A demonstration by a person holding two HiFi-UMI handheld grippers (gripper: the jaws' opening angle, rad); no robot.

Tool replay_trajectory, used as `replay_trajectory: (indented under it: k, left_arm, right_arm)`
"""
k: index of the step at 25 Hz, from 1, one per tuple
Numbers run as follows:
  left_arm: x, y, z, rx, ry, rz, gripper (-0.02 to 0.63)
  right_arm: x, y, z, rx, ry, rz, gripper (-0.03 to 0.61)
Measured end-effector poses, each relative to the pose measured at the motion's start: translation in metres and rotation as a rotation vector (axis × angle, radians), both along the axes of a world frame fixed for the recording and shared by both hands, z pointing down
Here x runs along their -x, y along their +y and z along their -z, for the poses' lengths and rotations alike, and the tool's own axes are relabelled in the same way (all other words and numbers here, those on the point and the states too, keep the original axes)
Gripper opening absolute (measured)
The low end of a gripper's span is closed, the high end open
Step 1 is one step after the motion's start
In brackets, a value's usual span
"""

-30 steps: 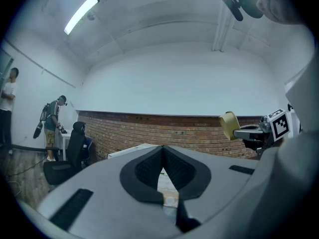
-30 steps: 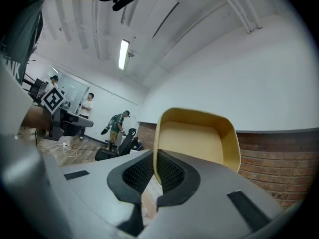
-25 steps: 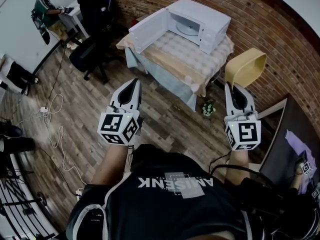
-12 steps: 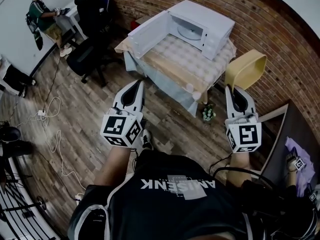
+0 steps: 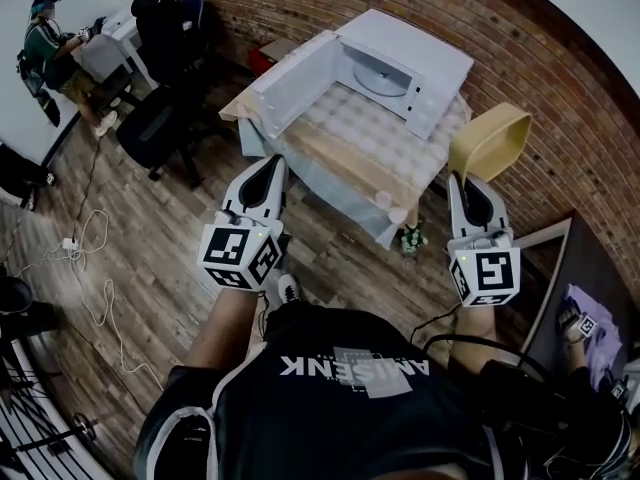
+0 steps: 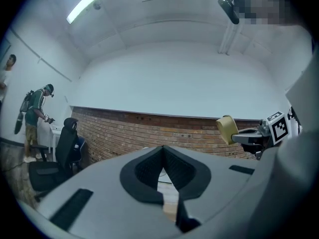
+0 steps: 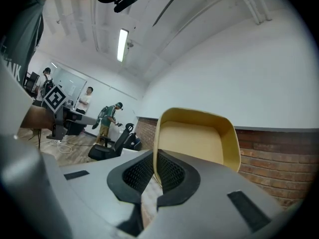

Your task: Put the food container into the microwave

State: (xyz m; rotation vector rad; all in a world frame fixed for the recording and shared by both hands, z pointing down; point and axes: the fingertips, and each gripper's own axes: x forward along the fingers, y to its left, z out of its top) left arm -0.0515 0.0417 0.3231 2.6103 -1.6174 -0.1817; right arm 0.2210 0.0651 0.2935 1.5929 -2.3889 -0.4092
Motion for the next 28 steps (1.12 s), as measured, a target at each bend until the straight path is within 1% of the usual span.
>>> replay_trajectory:
  k: [6, 14, 22, 26, 28]
  left_arm:
    - [0.025, -0.035, 0.001, -0.008, 0.010, -0.032, 0.011]
    - [0.056, -0.079, 0.001, -0.011, 0.018, -0.082, 0.011]
    - [0.094, -0.127, 0.004, -0.027, 0.005, -0.130, 0.011]
    - [0.098, -0.144, 0.001, -0.029, 0.010, -0.173, 0.011]
    - [0.099, -0.151, -0.003, -0.025, 0.016, -0.182, 0.011]
  right_arm:
    - [0.030, -0.030, 0.002, 0.007, 0.019, -0.014, 0.044]
    - [0.059, -0.070, 0.008, 0.006, 0.026, -0.059, 0.046]
    - [0.095, -0.107, 0.012, -0.002, 0.032, -0.115, 0.046]
    - [0.105, -0.115, 0.008, 0.009, 0.038, -0.143, 0.044]
    - [0.111, -0.121, 0.005, 0.018, 0.049, -0.135, 0.044]
